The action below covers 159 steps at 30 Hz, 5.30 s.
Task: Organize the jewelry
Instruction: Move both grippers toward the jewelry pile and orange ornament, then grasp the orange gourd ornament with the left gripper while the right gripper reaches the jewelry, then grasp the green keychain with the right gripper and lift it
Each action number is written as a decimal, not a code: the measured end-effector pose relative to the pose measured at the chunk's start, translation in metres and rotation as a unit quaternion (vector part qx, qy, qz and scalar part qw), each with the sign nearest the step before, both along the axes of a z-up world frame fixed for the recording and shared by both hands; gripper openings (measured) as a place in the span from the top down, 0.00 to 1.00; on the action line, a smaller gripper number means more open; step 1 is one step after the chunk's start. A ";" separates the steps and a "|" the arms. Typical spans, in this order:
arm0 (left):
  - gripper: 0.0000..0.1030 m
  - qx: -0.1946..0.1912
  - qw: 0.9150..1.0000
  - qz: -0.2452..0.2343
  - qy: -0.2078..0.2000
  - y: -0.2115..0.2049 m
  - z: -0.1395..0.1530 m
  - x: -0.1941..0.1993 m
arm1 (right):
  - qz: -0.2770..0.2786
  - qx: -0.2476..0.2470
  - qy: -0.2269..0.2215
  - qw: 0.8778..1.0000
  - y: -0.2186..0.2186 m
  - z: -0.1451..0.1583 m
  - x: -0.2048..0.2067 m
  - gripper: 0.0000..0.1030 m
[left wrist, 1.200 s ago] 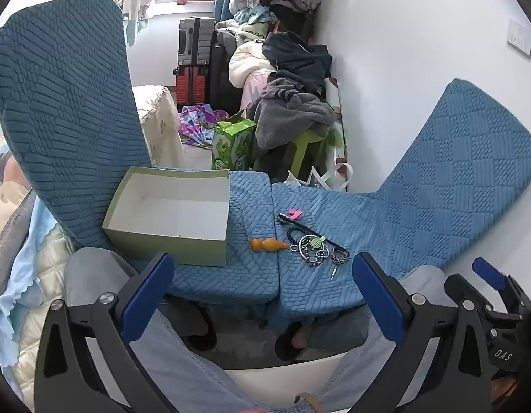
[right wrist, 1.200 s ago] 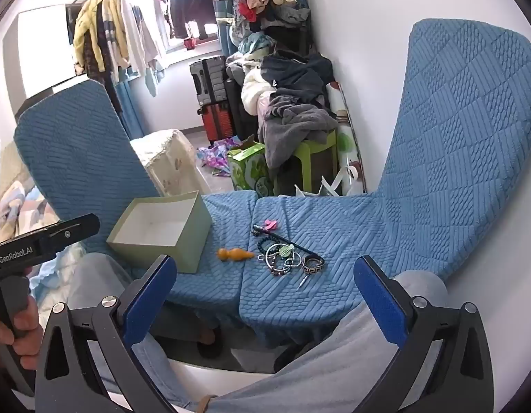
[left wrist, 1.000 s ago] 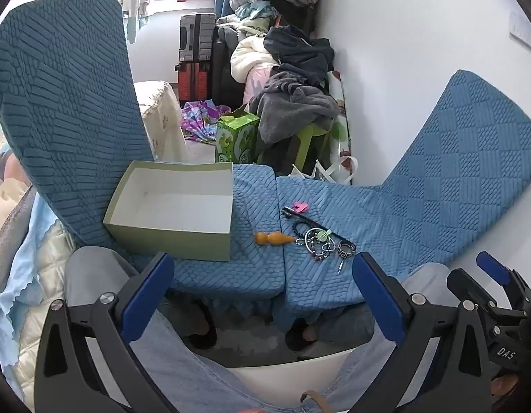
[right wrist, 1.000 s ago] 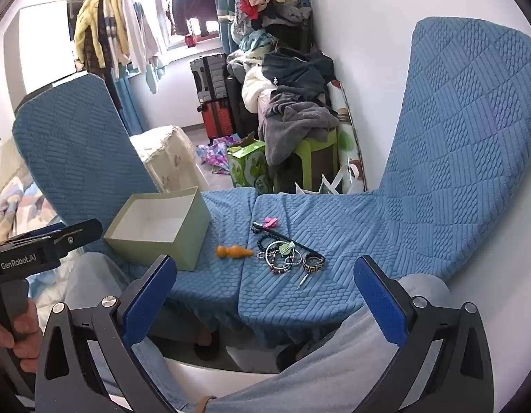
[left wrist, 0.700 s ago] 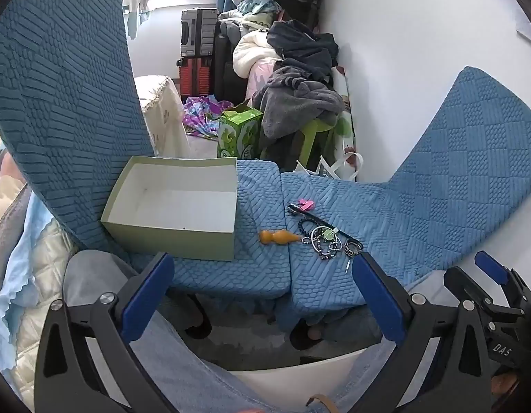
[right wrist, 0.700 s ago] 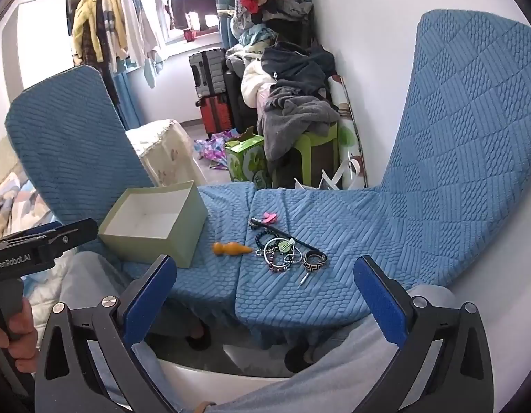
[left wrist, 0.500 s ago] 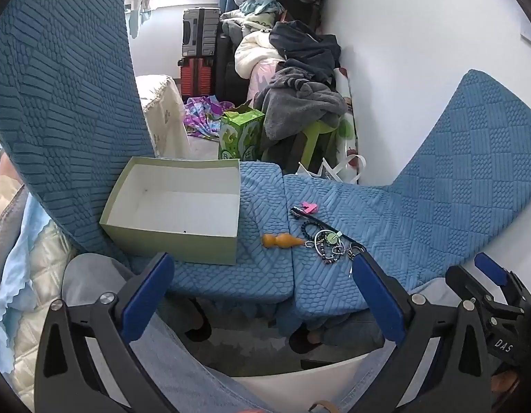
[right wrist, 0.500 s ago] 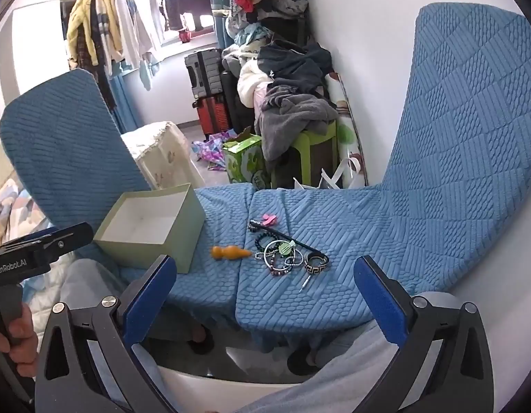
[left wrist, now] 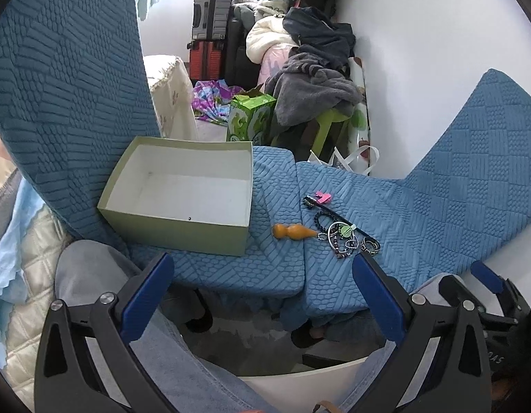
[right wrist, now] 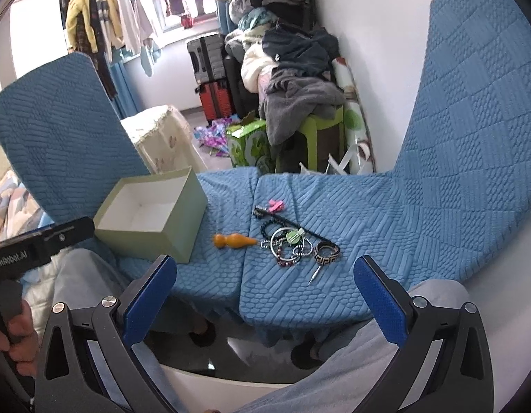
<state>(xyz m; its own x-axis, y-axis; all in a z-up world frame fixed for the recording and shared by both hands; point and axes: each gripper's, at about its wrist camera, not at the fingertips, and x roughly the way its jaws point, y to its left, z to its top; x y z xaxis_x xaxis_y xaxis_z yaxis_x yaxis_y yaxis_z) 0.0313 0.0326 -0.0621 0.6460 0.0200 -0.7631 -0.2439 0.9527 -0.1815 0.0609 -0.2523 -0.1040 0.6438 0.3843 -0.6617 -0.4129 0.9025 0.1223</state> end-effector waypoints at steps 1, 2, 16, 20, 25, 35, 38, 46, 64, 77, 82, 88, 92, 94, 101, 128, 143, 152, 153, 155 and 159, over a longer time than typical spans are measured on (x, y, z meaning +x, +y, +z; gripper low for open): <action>0.00 0.001 1.000 0.000 0.000 0.000 -0.001 0.001 | -0.001 -0.002 -0.001 1.000 0.003 -0.001 -0.001 0.00; 0.00 0.002 1.000 0.001 0.001 0.000 -0.002 0.002 | 0.000 -0.002 -0.002 1.000 0.003 -0.001 -0.001 0.00; 0.00 0.005 1.000 -0.006 0.009 -0.006 -0.006 0.008 | -0.005 -0.012 0.003 1.000 0.001 -0.003 0.007 0.00; 0.00 0.006 1.000 -0.008 0.007 -0.005 -0.006 0.007 | -0.006 -0.018 0.004 1.000 0.000 -0.005 0.007 0.00; 0.00 0.009 1.000 -0.008 0.008 -0.004 -0.006 0.007 | -0.008 -0.020 0.002 1.000 -0.004 -0.005 0.006 0.00; 0.00 0.016 1.000 -0.012 0.004 -0.005 -0.006 0.009 | -0.009 -0.019 0.005 1.000 -0.004 -0.003 0.006 0.00; 0.00 0.019 1.000 -0.012 -0.001 -0.006 -0.004 0.012 | -0.008 -0.017 0.001 1.000 -0.004 -0.001 0.007 0.00; 0.00 0.021 0.999 -0.017 -0.020 -0.005 0.003 0.023 | -0.006 -0.004 -0.004 1.000 -0.003 0.004 0.015 0.00; 0.00 0.041 0.994 -0.056 -0.082 -0.018 -0.001 0.085 | -0.020 -0.011 -0.046 0.999 -0.003 0.005 0.071 0.00; 0.01 -0.023 0.994 -0.061 -0.082 -0.012 -0.068 0.100 | -0.025 0.004 -0.016 1.000 -0.011 -0.062 0.101 0.00; 0.14 -0.023 0.994 -0.078 -0.069 -0.018 -0.095 0.106 | -0.016 0.011 0.009 1.000 -0.007 -0.096 0.115 0.14; 0.36 -0.022 0.993 -0.111 -0.024 -0.030 -0.129 0.115 | 0.022 0.024 0.036 0.999 0.006 -0.126 0.132 0.49; 0.39 0.004 0.990 -0.140 -0.010 -0.042 -0.144 0.123 | 0.053 0.011 0.053 0.997 0.024 -0.142 0.142 0.60; 0.42 0.007 0.988 -0.154 -0.004 -0.046 -0.151 0.128 | 0.058 0.005 0.055 0.997 0.029 -0.150 0.149 0.62; 0.42 0.027 0.985 -0.170 0.006 -0.048 -0.166 0.154 | 0.044 -0.004 0.068 0.997 0.032 -0.170 0.178 0.62; 0.66 0.006 0.982 -0.175 0.072 -0.043 -0.188 0.162 | 0.061 -0.080 0.054 0.993 0.051 -0.189 0.181 0.62; 0.66 -0.035 0.982 -0.171 0.068 -0.037 -0.182 0.160 | 0.050 -0.079 0.046 0.995 0.048 -0.182 0.172 0.79; 0.66 -0.059 0.983 -0.166 0.052 -0.027 -0.171 0.156 | 0.054 -0.080 0.037 0.995 0.053 -0.175 0.160 0.94; 0.66 -0.064 0.983 -0.165 0.051 -0.025 -0.170 0.156 | 0.051 -0.081 0.039 0.995 0.052 -0.174 0.159 0.94; 0.66 -0.072 0.983 -0.164 0.047 -0.023 -0.167 0.155 | 0.047 -0.070 0.046 0.995 0.050 -0.173 0.157 0.94; 0.66 -0.086 0.982 -0.162 0.045 -0.019 -0.164 0.154 | 0.042 -0.065 0.046 0.996 0.047 -0.167 0.151 0.95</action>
